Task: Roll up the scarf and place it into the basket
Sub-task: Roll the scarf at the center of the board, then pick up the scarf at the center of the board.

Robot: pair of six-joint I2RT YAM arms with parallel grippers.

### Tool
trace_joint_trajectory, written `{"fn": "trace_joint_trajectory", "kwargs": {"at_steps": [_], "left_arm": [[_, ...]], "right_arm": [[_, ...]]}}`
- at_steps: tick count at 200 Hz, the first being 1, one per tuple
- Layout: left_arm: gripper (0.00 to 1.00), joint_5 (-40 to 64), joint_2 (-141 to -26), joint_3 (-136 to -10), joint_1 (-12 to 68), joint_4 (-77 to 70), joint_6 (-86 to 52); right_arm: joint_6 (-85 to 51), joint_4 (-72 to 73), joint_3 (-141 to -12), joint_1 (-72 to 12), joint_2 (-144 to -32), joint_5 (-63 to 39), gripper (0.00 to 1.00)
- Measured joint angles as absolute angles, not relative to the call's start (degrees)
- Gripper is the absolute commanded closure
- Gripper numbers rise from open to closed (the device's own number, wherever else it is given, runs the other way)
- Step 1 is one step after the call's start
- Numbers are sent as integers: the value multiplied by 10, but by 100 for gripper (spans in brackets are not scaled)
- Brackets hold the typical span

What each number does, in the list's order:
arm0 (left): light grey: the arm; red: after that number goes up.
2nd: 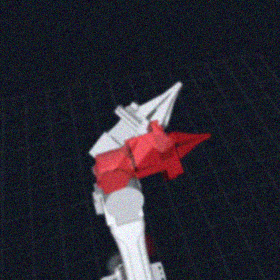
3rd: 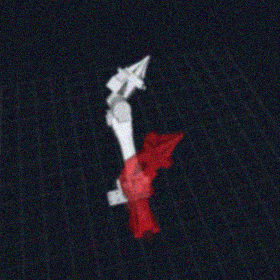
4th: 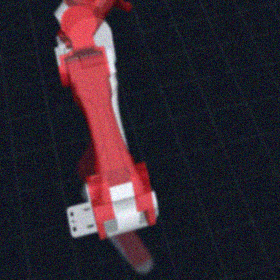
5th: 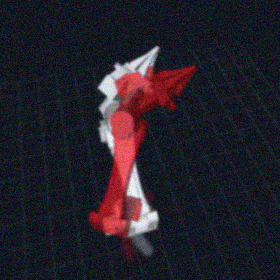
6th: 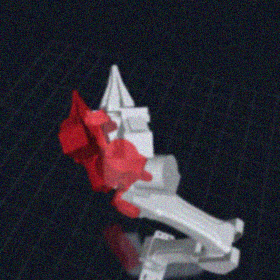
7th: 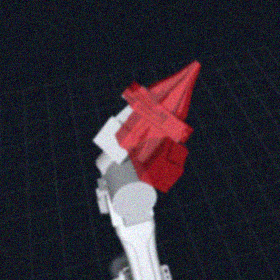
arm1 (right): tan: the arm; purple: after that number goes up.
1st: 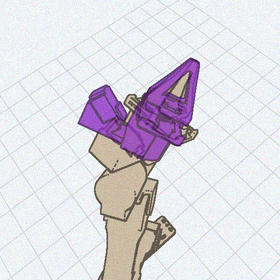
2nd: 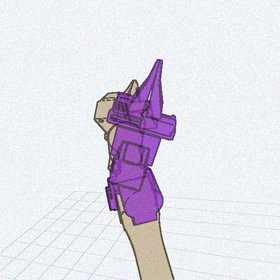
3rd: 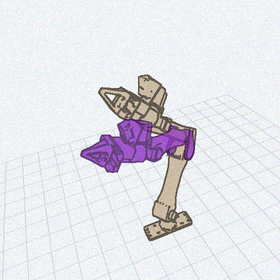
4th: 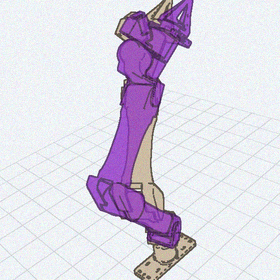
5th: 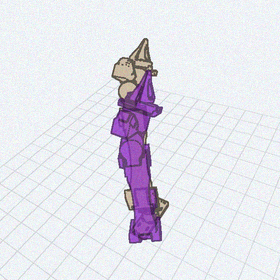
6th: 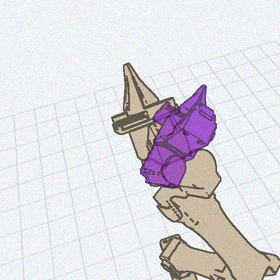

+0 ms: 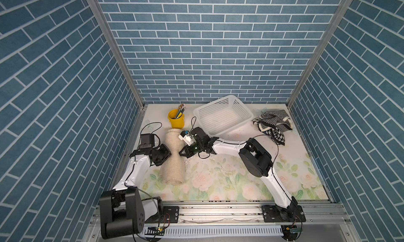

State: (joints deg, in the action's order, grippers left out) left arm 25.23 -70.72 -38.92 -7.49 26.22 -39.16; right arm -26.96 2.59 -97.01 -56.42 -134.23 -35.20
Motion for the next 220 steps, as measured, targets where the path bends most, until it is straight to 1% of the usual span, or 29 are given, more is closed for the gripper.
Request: {"fn": "trace_joint_trajectory", "kwargs": {"at_steps": [11, 25, 37, 47, 56, 68, 104, 139, 220], "left_arm": [[94, 245, -724, -380, -76, 253, -395], [94, 240, -743, -372, -81, 239, -399], [94, 237, -753, -369, -87, 229, -401], [94, 234, -756, -368, -92, 221, -402], [94, 230, -758, -366, -95, 217, -403], [94, 227, -758, -365, -99, 214, -403], [94, 217, -758, -353, -115, 205, -403], [94, 217, -762, -341, -121, 187, -403], [94, 235, -776, -321, -126, 143, -404]], "right_arm": [[-272, 25, -953, -561, -1334, -350, 72], [-266, 23, -933, -557, -1322, -346, 48], [-266, 22, -911, -553, -1306, -343, 34], [-273, 27, -892, -548, -1294, -342, 20], [-273, 36, -872, -544, -1284, -345, 14], [-284, 53, -849, -537, -1276, -356, 0], [-329, 136, -820, -526, -1277, -411, 0], [-397, 224, -830, -528, -1315, -468, 0], [-448, 199, -1032, -560, -1440, -494, 1]]}}
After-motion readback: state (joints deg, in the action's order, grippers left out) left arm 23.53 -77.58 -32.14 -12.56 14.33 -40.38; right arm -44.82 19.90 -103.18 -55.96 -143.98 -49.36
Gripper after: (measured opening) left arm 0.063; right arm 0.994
